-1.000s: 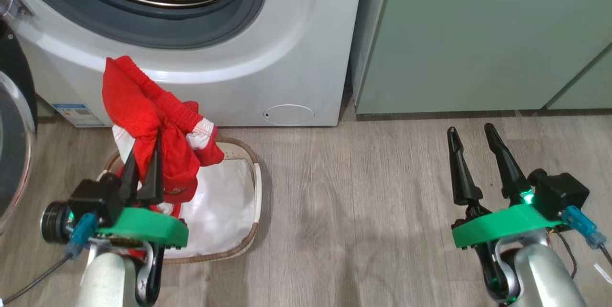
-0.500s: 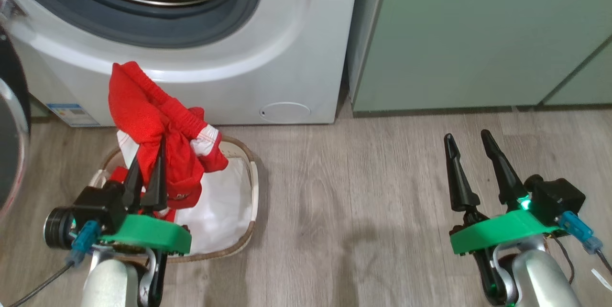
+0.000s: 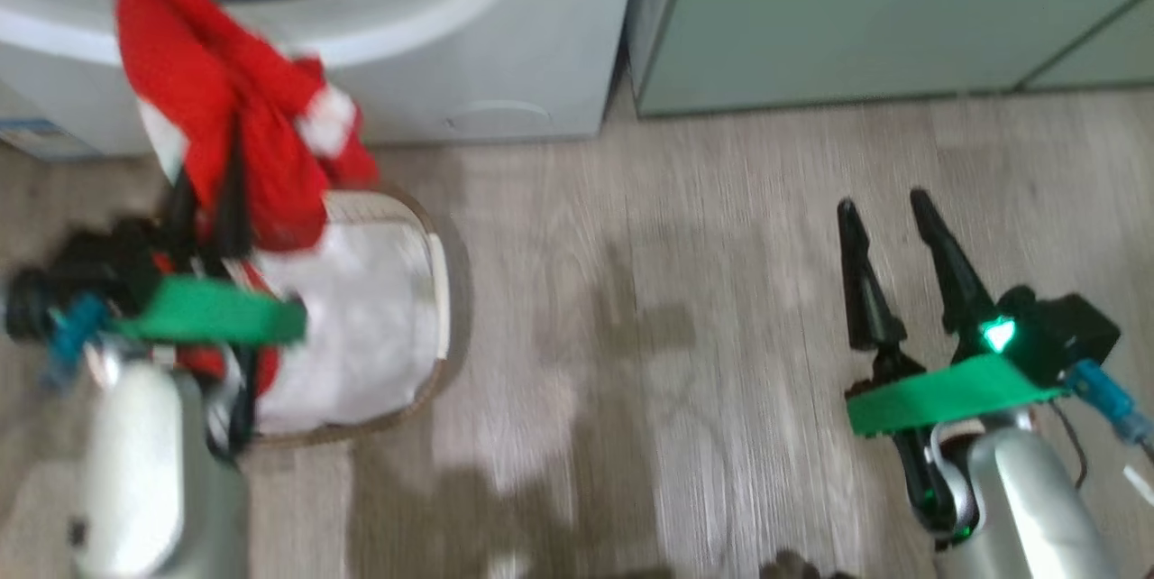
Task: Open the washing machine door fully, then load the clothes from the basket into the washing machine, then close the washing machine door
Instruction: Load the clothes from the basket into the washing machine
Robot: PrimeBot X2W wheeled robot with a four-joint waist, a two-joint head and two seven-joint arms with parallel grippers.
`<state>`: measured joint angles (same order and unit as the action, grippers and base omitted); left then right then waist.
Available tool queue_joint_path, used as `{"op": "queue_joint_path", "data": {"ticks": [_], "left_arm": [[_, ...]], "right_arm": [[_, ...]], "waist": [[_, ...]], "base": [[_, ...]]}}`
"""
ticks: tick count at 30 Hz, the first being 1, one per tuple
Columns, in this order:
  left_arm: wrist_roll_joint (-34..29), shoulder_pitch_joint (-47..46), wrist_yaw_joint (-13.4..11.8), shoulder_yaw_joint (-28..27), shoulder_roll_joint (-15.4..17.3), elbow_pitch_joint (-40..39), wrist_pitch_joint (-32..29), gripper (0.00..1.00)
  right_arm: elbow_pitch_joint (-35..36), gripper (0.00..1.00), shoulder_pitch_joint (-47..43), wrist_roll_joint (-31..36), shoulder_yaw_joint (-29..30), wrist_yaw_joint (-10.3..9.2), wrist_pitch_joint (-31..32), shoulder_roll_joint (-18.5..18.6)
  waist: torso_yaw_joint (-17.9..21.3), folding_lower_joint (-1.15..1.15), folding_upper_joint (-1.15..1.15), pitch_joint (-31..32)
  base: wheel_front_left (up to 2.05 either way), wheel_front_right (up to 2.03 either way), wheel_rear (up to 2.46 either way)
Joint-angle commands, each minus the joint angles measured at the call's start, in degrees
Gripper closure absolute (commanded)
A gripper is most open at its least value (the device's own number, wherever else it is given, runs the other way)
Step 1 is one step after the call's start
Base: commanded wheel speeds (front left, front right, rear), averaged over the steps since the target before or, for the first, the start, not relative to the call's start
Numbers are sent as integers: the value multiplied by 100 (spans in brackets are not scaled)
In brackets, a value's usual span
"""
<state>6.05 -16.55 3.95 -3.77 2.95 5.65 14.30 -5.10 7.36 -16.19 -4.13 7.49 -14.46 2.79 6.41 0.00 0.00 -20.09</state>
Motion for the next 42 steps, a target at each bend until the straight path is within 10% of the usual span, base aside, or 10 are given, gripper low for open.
{"op": "queue_joint_path", "data": {"ticks": [1, 23, 42], "left_arm": [[-63, -602, 55, -279, 251, -52, 70, 100], [-296, -6280, 341, 226, 2578, 2427, -785, 100], [-314, -8646, 353, 1510, 3172, 4714, -841, 100]], "right_arm": [[232, 0, 187, -7, -130, 0, -54, 9], [398, 0, 857, -763, -511, 0, -54, 9], [323, 0, 1084, -1290, -896, 0, -54, 9]], "waist": [[259, 0, 0, -567], [1269, 0, 0, -2452], [1870, 0, 0, -2885]], "base": [[0, 0, 0], [0, 0, 0], [0, 0, 0]]}}
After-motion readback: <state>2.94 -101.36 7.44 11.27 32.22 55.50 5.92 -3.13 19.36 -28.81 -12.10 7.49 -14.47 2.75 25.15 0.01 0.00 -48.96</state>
